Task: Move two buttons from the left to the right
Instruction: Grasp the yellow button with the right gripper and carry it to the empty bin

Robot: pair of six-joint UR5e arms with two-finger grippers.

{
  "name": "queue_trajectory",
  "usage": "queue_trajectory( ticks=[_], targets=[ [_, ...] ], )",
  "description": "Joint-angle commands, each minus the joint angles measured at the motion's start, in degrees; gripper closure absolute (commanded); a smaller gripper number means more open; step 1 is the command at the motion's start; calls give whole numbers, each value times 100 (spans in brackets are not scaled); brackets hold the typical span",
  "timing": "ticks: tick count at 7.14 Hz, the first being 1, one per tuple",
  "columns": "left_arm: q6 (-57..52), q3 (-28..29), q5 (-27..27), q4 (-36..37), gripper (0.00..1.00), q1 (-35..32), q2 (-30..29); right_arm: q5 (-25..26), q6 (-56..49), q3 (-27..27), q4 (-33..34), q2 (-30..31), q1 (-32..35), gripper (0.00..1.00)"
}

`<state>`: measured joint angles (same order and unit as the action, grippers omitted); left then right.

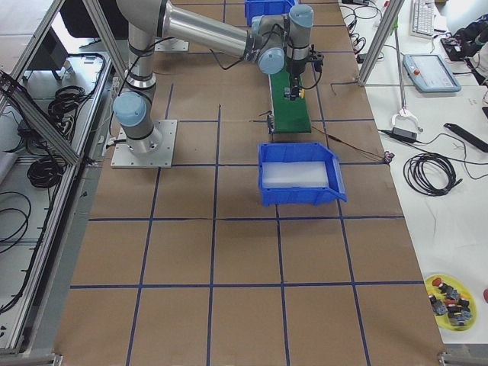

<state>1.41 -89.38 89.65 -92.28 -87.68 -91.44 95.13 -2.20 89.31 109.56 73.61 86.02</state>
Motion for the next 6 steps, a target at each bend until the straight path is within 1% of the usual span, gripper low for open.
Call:
queue_trajectory(
  ticks=[1, 2, 3, 4, 5, 6],
  targets=[
    [0, 34, 0, 0, 0, 6, -14, -55, -1547, -81, -444, 382, -1640, 97],
    [0, 34, 0, 0, 0, 6, -14, -265, -2625, -72, -296, 312, -2189, 97],
    [0, 26, 0, 0, 0, -3, -14, -371, -3106, -72, -190, 103, -2577, 97],
    [9, 25, 0, 0, 0, 5, -23, -372, -3459, -46, 211, -195, -2773, 98],
    [9, 25, 0, 0, 0, 6, -5, -363, -3576, 59, 546, -390, -2783, 98],
    [9, 34, 0, 0, 0, 6, -31, -372, -3577, 260, 758, -444, -2783, 98]
  ],
)
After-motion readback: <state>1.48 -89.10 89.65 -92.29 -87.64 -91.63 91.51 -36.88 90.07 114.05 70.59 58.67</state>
